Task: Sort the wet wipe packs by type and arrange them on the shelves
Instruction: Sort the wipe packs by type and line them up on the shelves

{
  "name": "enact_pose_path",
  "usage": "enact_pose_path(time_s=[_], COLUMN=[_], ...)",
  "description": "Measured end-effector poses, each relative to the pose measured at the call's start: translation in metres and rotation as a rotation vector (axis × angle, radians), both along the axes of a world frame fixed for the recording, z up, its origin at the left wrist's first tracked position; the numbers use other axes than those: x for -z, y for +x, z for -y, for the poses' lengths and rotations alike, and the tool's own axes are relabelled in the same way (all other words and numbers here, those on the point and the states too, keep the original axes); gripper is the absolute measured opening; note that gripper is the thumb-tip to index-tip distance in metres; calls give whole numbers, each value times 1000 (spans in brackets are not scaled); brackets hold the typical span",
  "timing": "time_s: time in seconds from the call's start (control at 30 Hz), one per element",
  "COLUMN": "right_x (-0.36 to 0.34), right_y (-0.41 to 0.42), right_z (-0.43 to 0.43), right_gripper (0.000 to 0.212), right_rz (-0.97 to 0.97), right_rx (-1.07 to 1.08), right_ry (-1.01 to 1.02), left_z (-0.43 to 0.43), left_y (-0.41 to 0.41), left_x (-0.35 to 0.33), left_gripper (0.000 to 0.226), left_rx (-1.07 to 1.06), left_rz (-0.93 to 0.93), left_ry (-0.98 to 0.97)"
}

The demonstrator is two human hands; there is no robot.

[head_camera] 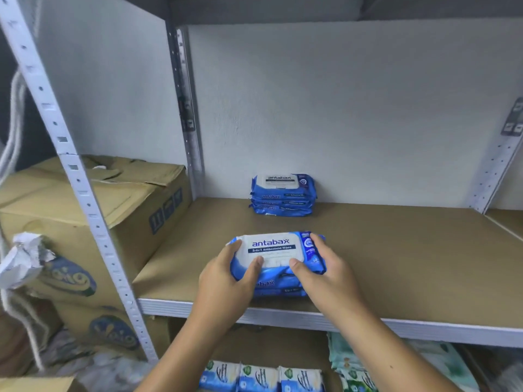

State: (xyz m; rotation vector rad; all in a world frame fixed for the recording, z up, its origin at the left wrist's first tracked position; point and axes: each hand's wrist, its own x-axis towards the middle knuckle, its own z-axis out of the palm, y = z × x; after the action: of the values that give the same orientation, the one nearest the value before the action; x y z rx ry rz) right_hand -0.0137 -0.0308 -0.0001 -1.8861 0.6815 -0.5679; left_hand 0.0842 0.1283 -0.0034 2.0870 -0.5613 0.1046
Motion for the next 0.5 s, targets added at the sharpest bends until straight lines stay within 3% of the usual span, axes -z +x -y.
enact_pose_path(time_s=[0.13, 0.27, 0.33, 0.43, 0.5], right_x=[12, 17, 18, 11, 7], right_y=[3, 1, -4, -17, -25], right_z=[5, 9, 6, -6, -16], right_gripper=[79, 88, 83, 64, 54], right_rz=[-82, -131, -175, -178, -146], right_rx=[-9, 6, 66, 178, 136], right_ry=[0, -71, -206, -609, -728], left_z=[6, 1, -5, -14, -19], left_y=[12, 12, 10, 6, 3], left_x=[16, 15, 15, 14, 15], left_gripper=[61, 61, 65, 67, 65], left_rx=[-10, -2, -8, 59, 155], left_rz=[27, 78, 150, 286, 405], left_ry=[90, 181, 207, 160, 199])
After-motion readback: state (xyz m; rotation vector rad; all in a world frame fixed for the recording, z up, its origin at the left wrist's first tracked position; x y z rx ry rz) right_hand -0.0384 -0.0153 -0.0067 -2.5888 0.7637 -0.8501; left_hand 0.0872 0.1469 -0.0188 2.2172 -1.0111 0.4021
